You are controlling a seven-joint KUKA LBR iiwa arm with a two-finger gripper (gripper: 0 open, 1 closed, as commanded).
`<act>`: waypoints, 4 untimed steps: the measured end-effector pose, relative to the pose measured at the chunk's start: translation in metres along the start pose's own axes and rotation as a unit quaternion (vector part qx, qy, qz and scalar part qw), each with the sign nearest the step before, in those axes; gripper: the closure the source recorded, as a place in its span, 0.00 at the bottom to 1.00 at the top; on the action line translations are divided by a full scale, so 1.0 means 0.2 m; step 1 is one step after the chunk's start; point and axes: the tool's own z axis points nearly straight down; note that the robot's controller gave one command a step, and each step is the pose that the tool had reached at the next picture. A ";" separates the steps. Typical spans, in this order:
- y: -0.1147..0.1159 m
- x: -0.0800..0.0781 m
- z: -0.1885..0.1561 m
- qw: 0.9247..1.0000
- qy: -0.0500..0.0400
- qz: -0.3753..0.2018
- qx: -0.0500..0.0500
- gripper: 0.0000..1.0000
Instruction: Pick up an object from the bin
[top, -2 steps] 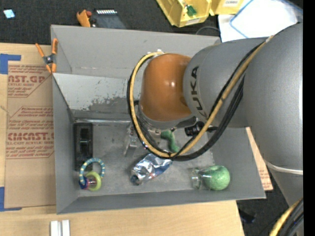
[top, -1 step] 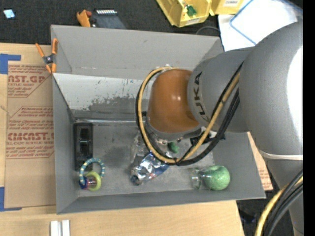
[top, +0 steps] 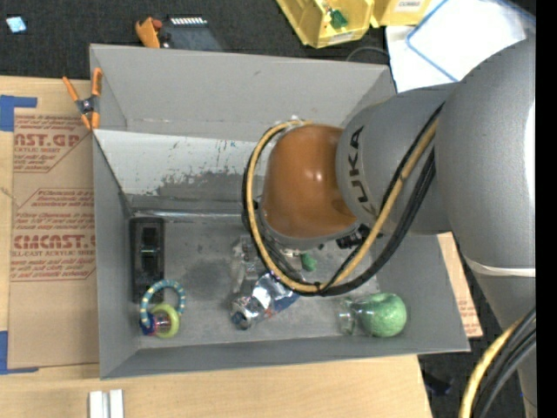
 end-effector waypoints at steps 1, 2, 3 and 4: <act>-0.14 -0.11 0.07 1.000 0.002 -0.009 0.002 1.00; -0.19 0.03 0.04 0.997 0.001 -0.076 0.000 0.00; -0.19 0.03 0.04 0.997 0.000 -0.076 -0.001 0.00; -0.32 -0.11 0.19 0.991 -0.002 -0.135 -0.001 0.00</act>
Offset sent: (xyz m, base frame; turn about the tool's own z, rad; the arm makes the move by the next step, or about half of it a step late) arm -0.0056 -0.0387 -0.0083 -0.1522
